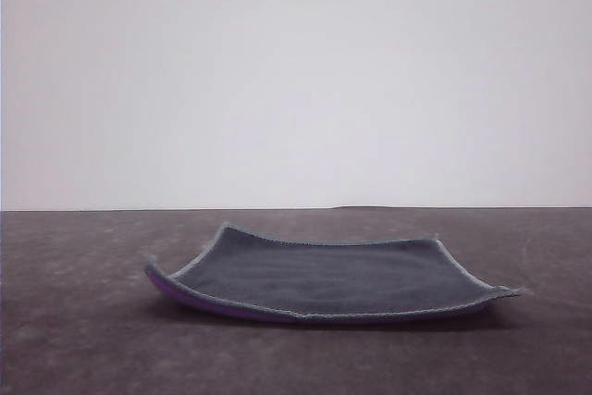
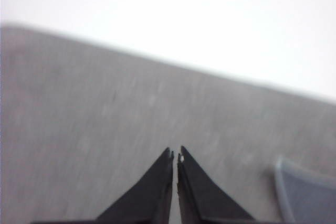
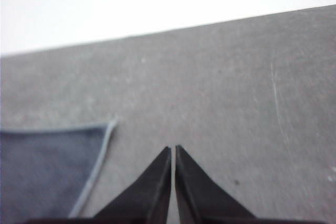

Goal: Fold clothes

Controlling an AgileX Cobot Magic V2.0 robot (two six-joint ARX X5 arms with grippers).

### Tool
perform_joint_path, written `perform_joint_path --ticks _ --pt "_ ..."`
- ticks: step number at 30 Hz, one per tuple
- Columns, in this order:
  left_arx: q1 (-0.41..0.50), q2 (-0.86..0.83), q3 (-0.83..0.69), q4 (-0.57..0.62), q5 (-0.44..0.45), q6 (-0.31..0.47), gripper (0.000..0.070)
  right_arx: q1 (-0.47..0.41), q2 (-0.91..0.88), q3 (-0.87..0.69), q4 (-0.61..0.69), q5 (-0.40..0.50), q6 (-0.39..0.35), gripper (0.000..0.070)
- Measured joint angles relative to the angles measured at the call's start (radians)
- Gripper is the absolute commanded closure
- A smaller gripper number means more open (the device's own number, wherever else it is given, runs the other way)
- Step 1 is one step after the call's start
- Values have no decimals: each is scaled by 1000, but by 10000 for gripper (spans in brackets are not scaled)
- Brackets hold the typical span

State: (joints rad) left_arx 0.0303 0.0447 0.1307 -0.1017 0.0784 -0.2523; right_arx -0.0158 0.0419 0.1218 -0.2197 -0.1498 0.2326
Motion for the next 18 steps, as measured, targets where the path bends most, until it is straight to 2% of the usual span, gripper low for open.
perform_joint_path --ticks 4,10,14,18 --pt "0 96 111 23 0 -11 699 0 93 81 14 -2 27 694" --pt "0 337 258 9 11 -15 700 0 315 214 26 -21 33 694" --pt "0 541 388 6 95 -15 700 0 501 342 39 -39 24 694" --pt "-7 762 521 6 180 -15 700 0 698 479 45 -86 -14 694"
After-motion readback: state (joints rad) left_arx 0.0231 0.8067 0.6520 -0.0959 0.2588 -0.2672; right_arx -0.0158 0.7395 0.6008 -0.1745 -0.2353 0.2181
